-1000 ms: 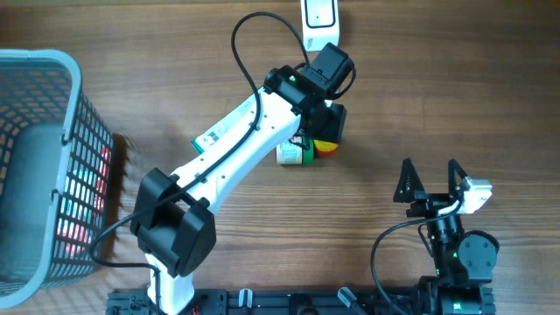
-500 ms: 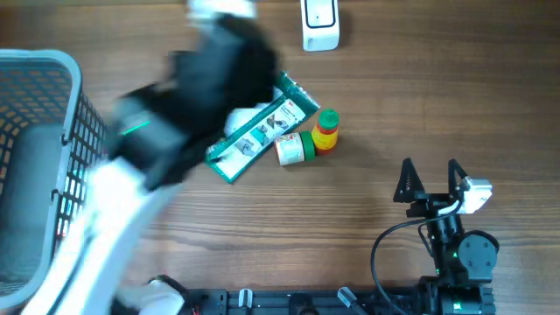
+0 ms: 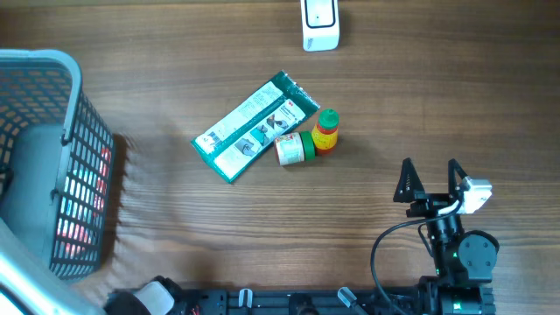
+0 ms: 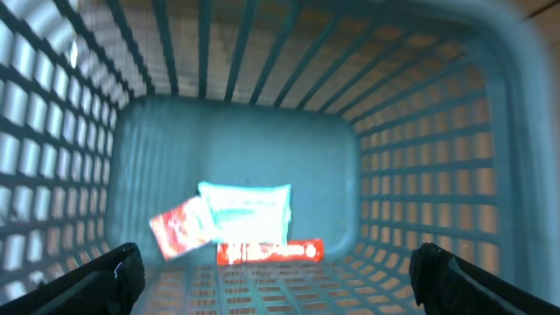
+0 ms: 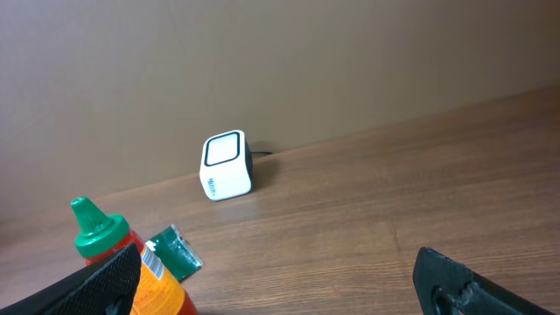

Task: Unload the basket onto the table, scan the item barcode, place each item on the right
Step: 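Reach left gripper into basket and grasp red-white sachet, then drop red-white sachet on table near gloves pack with left gripper, then reach left gripper into basket and grasp light green wipes pack, then place wipes pack on table right of jar with left gripper, then reach left gripper into basket and grasp red Nescafe sachet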

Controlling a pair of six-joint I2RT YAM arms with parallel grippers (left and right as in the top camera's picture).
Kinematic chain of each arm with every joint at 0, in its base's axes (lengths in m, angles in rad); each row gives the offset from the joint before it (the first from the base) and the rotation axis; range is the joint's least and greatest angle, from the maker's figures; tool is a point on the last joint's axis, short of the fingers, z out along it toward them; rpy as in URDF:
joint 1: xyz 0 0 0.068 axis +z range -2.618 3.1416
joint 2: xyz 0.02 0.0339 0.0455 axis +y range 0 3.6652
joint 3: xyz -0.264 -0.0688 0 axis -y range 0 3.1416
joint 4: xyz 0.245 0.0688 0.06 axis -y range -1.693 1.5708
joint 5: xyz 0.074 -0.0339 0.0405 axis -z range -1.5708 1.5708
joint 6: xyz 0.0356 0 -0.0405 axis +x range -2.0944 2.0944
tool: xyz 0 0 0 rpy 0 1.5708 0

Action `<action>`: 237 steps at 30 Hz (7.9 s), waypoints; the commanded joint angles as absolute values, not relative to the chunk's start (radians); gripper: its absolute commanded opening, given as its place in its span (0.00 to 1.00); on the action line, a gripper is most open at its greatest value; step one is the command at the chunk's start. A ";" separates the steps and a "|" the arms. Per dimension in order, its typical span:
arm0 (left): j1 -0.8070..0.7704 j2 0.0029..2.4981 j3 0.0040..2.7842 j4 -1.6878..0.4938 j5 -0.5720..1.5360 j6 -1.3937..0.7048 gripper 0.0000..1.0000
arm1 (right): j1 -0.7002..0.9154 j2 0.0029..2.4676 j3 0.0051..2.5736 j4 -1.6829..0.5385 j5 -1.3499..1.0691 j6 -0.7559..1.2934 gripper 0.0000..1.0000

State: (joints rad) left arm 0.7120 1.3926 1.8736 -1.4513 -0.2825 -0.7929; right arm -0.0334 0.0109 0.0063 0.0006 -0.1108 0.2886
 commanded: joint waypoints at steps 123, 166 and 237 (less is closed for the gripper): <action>0.895 1.541 0.855 -0.636 0.019 -0.763 0.70 | -0.031 0.004 0.005 0.006 -0.111 0.277 1.00; 0.505 0.906 1.605 -1.071 0.411 -0.762 0.04 | -0.031 0.004 0.005 0.006 -0.111 0.277 1.00; 0.859 1.751 1.393 -1.022 0.226 -1.722 0.99 | -0.031 0.004 0.005 0.006 -0.111 0.277 1.00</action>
State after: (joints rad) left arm 0.8772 1.7069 1.3941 -1.0176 0.2276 -1.6592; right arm -0.0334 0.0109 0.0063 0.0006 -0.1108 0.2886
